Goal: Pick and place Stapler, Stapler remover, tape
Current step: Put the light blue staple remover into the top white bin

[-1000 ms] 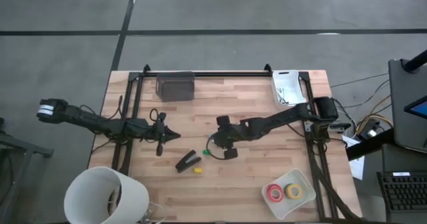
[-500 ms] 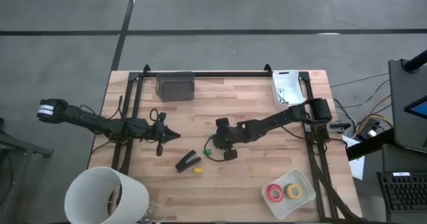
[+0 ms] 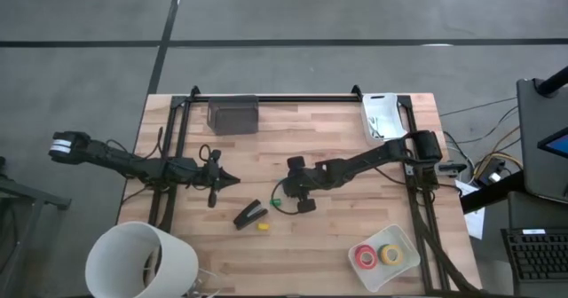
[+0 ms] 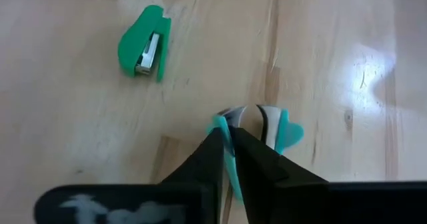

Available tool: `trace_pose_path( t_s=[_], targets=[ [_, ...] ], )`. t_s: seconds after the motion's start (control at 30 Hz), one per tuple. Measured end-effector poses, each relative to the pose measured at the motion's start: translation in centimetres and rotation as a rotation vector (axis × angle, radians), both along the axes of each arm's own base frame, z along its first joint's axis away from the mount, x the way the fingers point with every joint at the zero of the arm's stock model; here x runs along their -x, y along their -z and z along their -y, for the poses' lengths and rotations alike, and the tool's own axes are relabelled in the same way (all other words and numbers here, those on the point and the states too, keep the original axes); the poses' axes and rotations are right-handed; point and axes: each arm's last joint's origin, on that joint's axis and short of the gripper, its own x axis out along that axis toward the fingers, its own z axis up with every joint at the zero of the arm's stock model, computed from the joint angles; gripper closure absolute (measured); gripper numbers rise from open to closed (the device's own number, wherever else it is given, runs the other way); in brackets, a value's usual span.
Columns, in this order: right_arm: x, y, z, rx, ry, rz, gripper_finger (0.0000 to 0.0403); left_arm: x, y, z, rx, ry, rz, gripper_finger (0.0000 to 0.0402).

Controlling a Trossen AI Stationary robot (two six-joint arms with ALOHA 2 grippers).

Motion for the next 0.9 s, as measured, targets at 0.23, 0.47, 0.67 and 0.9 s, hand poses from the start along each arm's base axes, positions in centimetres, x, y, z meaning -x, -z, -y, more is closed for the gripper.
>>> trace_pose_path(
  t_s=[0.23, 0.47, 0.67, 0.9],
  targets=[
    [0.1, 0.0, 0.1, 0.005, 0.038, -0.011, 0.0393, 0.0, 0.0, 0.0, 0.000, 0.000, 0.000, 0.0380],
    [0.6, -2.4, 0.0, -0.040, 0.084, 0.042, 0.0394, 0.0, 0.0, 0.0, 0.000, 0.000, 0.000, 0.0383],
    [2.3, -6.0, 0.3, -0.025, 0.156, 0.068, 0.0394, 0.0, 0.0, 0.0, 0.000, 0.000, -0.001, 0.0381],
    [5.7, -10.5, 1.1, -0.027, 0.293, 0.081, 0.0394, 0.0, 0.0, 0.0, 0.000, 0.000, -0.001, 0.0382]
  ],
)
